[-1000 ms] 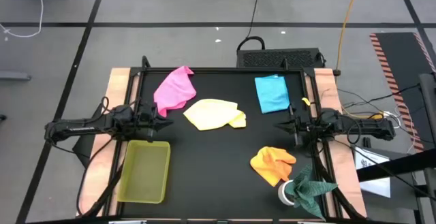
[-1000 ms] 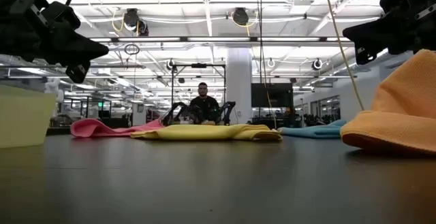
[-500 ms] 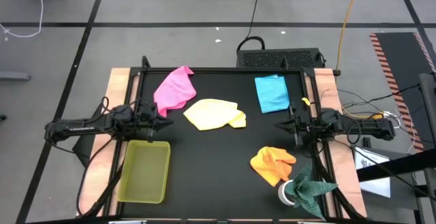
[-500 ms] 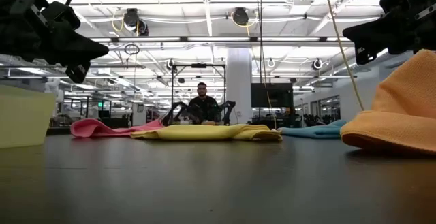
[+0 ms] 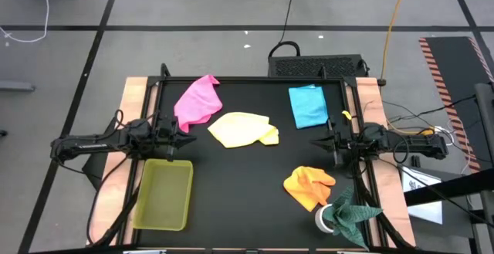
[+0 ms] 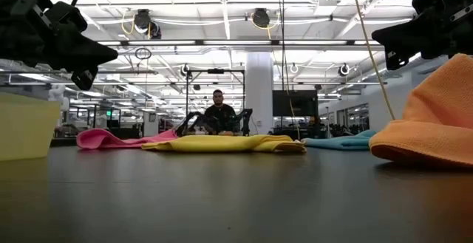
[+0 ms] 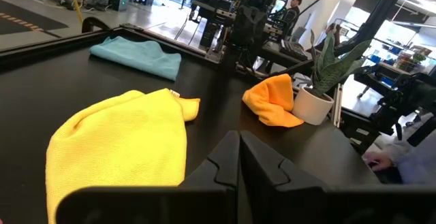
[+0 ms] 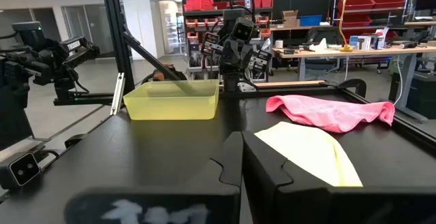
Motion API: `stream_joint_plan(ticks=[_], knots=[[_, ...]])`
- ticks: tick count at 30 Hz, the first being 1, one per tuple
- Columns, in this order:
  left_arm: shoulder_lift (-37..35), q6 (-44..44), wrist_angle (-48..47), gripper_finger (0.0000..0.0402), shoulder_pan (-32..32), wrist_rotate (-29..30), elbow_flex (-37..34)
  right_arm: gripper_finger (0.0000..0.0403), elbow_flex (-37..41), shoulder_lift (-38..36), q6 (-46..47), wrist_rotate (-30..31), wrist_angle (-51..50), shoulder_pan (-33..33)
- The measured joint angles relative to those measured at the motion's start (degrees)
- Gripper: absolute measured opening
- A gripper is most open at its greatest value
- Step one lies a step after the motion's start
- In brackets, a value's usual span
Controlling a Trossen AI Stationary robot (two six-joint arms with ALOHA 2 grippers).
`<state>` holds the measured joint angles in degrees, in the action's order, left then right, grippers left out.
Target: Fold microfiber towels
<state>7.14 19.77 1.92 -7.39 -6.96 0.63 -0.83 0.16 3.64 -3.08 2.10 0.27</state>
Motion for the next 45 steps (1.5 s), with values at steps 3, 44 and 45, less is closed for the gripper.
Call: stream_joint_plan(ticks=[3, 44, 45], knots=[[-0.01, 0.00, 0.01, 0.0015, 0.00, 0.01, 0.00, 0.0000, -0.01, 0.00, 0.00, -0.01, -0.01, -0.02], [4.53, 1.39, 32.15, 0.0015, -0.03, 24.42, 0.05, 0.0000, -0.01, 0.00, 0.00, 0.01, 0.01, 0.00], [6.26, 1.42, 32.33, 0.0015, -0.03, 24.74, 0.05, 0.0000, 0.01, 0.00, 0.00, 0.01, -0.01, 0.00]])
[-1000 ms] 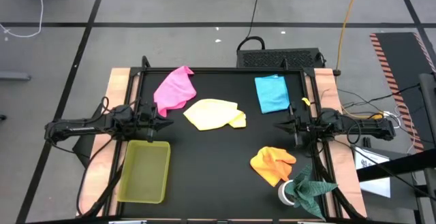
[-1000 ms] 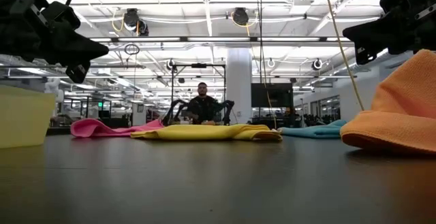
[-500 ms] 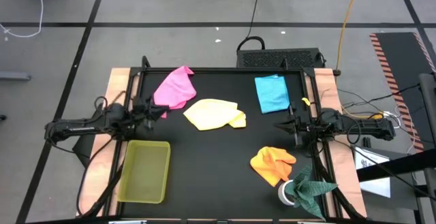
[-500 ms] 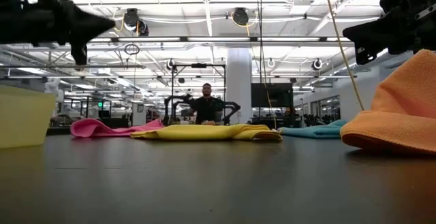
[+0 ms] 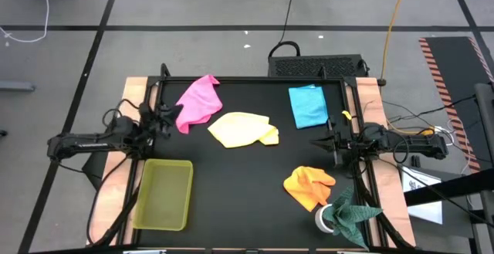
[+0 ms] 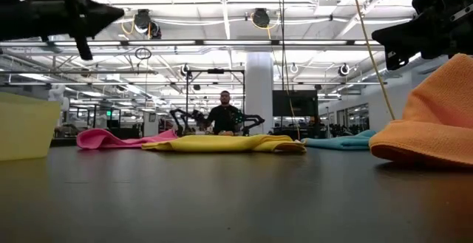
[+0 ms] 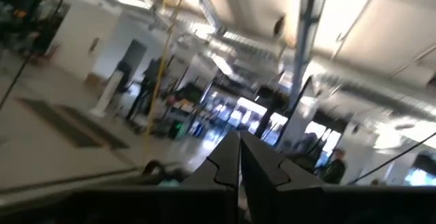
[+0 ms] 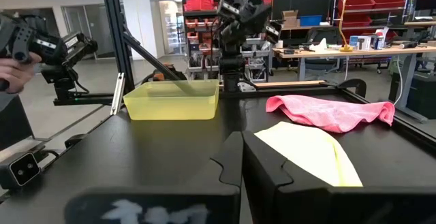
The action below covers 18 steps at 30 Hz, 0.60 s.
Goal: Fold microfiber towels
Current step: Fold the pink microfiber towel
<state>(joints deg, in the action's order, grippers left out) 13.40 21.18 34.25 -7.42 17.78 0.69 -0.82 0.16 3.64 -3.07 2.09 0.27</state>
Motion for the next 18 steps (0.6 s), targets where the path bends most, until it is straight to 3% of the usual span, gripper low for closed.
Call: stream_joint_plan(ticks=[12, 15, 18], knots=[[30.51, -1.25, -0.77, 0.0015, 0.04, -3.17, 6.77, 0.0000, 0.00, 0.02, 0.00, 0.00, 0.02, -0.02], [37.79, -3.74, -8.52, 0.0015, -0.38, -3.15, 12.93, 0.0000, -0.01, 0.01, 0.00, 0.00, 0.01, -0.01], [45.18, -3.95, -23.35, 0.0027, -2.52, -2.73, 21.90, 0.0000, -0.01, 0.01, 0.00, 0.00, 0.02, -0.02]])
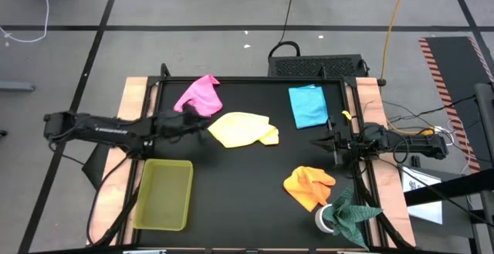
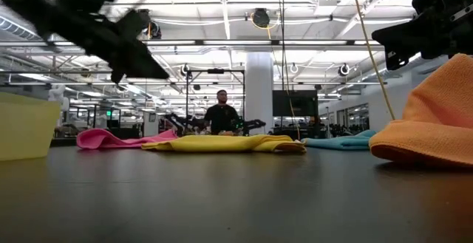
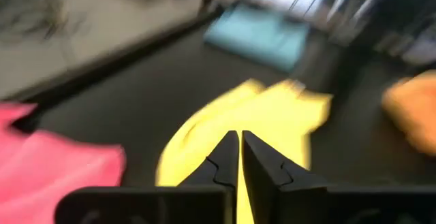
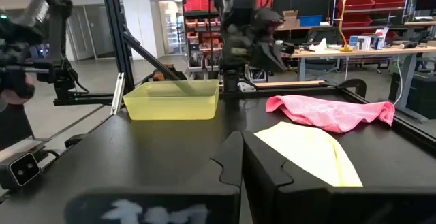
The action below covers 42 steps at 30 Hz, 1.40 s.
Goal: Fold microfiber towels
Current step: Fold the pink microfiber towel
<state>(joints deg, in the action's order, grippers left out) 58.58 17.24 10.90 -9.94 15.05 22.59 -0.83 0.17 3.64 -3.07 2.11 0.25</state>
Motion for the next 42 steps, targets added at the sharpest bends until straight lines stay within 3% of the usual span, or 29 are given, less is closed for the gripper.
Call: stream_joint_plan(ticks=[3, 6, 10, 15, 22, 33, 37, 39, 42], knots=[[7.50, 1.25, -13.24, 0.0059, -3.61, -0.50, 9.27, 0.0000, -0.01, 0.00, 0.00, 0.00, -0.01, 0.02], [15.12, 2.38, -20.25, 0.0105, -7.71, -2.49, 15.91, 0.0000, -0.02, 0.00, 0.00, 0.00, -0.01, 0.02], [23.94, 3.13, -21.21, 0.0160, -13.00, -8.35, 20.90, 0.0000, -0.01, 0.01, 0.00, 0.00, 0.00, 0.02], [31.68, 5.05, -20.88, 0.0189, -17.56, -8.69, 24.40, 0.0000, -0.01, 0.01, 0.00, 0.00, 0.00, 0.00], [37.06, 5.78, -20.96, 0.0155, -18.99, -7.68, 25.57, 0.0000, 0.01, 0.01, 0.00, 0.00, 0.00, 0.02], [38.46, 1.50, -20.58, 0.0045, -18.96, 0.54, 25.57, 0.0000, -0.02, 0.01, 0.00, 0.00, 0.00, 0.02], [38.46, 0.19, -19.76, 0.0007, -19.01, -0.66, 25.57, 0.0000, -0.01, 0.01, 0.00, 0.00, 0.00, 0.01], [38.46, 0.02, -19.60, 0.0009, -18.98, -3.78, 25.57, 0.0000, 0.01, 0.01, 0.00, 0.00, 0.00, 0.01], [38.46, 1.12, -19.58, 0.0043, -18.96, -7.90, 25.57, 0.0000, -0.02, 0.01, 0.00, -0.02, 0.00, 0.02]])
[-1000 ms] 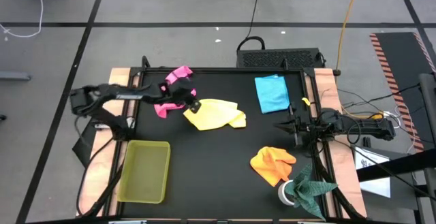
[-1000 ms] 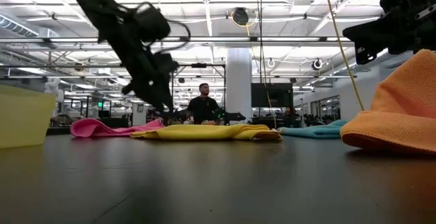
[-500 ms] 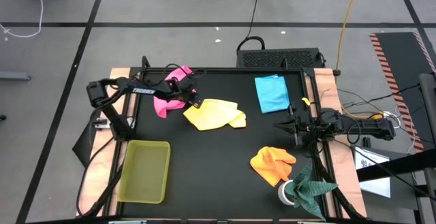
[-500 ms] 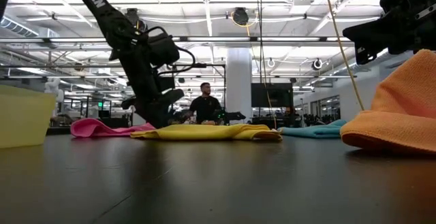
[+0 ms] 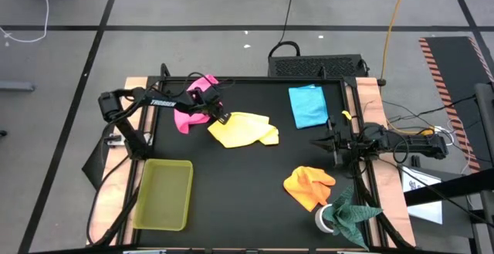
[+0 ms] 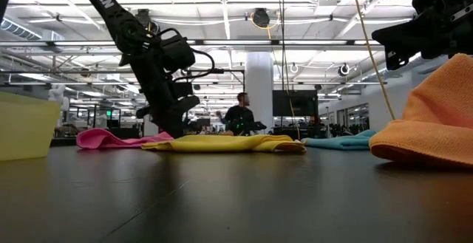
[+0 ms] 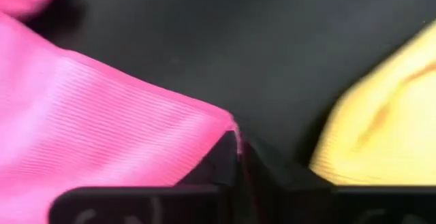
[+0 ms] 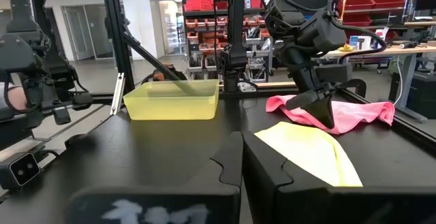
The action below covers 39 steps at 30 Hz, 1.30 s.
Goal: Fold microfiber towels
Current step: Fold the pink microfiber towel
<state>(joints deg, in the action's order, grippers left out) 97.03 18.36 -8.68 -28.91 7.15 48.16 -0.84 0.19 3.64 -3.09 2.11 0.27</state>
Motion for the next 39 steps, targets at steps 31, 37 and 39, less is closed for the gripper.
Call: stream_joint_plan(ticks=[31, 37, 39], knots=[[1.06, 4.32, 0.61, 0.0067, 1.09, 7.67, -2.87, 0.0000, 0.00, 0.00, 0.00, 0.02, 0.00, -0.01], [1.49, -0.73, 5.53, 0.0067, 1.28, 9.52, -3.21, 0.0000, 0.02, -0.02, 0.00, 0.02, 0.00, -0.02], [1.47, -2.00, 7.38, 0.0066, 1.17, 11.58, -3.21, 0.0000, 0.02, 0.00, 0.00, 0.02, 0.00, -0.02]])
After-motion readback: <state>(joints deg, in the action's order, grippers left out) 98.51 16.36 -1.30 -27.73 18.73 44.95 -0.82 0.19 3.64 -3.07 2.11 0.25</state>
